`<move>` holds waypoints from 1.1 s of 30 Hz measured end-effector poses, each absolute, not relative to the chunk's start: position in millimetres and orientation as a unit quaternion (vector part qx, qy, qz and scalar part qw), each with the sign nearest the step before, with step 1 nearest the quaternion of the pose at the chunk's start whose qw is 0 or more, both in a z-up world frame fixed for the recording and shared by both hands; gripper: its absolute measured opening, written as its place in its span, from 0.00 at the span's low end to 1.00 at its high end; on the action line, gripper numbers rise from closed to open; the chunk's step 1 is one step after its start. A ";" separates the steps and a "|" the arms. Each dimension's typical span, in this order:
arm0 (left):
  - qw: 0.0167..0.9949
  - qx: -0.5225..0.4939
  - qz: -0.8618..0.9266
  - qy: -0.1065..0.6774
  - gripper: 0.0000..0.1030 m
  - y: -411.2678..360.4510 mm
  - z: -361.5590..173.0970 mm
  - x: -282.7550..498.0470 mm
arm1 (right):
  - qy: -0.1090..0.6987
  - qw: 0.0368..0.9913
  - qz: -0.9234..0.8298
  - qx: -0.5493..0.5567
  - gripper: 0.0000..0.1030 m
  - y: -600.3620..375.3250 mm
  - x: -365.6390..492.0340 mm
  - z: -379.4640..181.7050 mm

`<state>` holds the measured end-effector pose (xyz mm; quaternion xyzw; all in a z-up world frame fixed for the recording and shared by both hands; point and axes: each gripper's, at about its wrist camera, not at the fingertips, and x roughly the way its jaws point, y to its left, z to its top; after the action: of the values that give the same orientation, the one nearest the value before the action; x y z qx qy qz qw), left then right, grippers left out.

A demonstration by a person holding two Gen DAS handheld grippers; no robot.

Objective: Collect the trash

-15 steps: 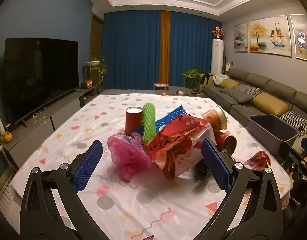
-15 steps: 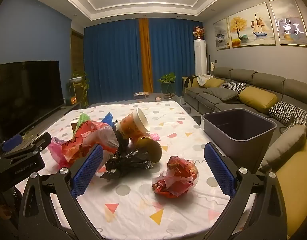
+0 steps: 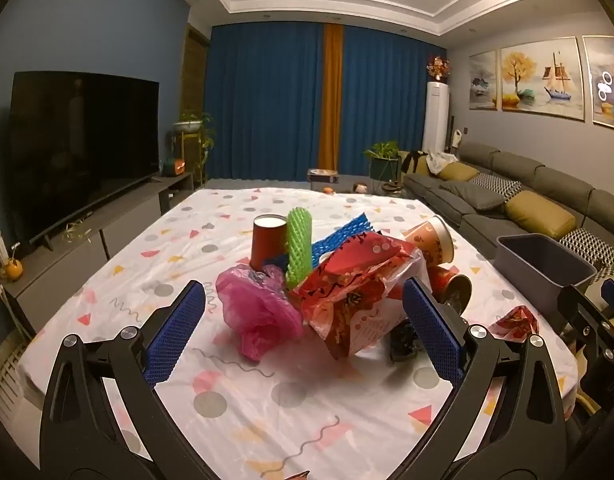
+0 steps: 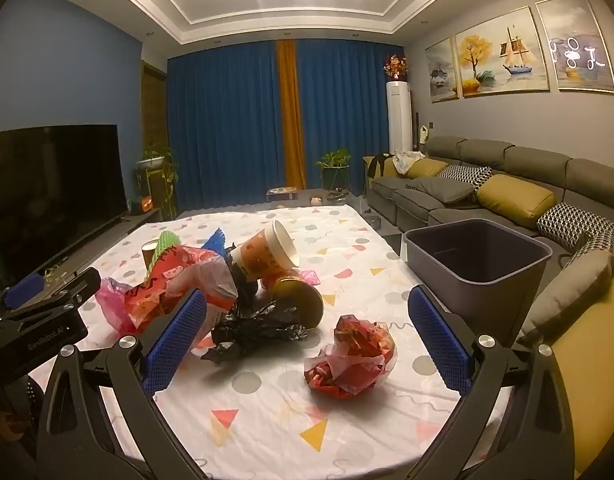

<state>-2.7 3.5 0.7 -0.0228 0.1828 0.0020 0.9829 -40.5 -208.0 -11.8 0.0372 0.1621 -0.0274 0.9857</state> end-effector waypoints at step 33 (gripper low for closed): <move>0.983 -0.025 0.004 0.182 0.94 4.3 1.4 -5.8 | 0.154 0.987 -0.027 0.039 0.95 -208.4 -39.9 -13.3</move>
<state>-5.8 4.3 1.4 -0.0251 0.1816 0.0040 0.9830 -39.9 -208.4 -13.3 0.0390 0.1542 -0.0271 0.9869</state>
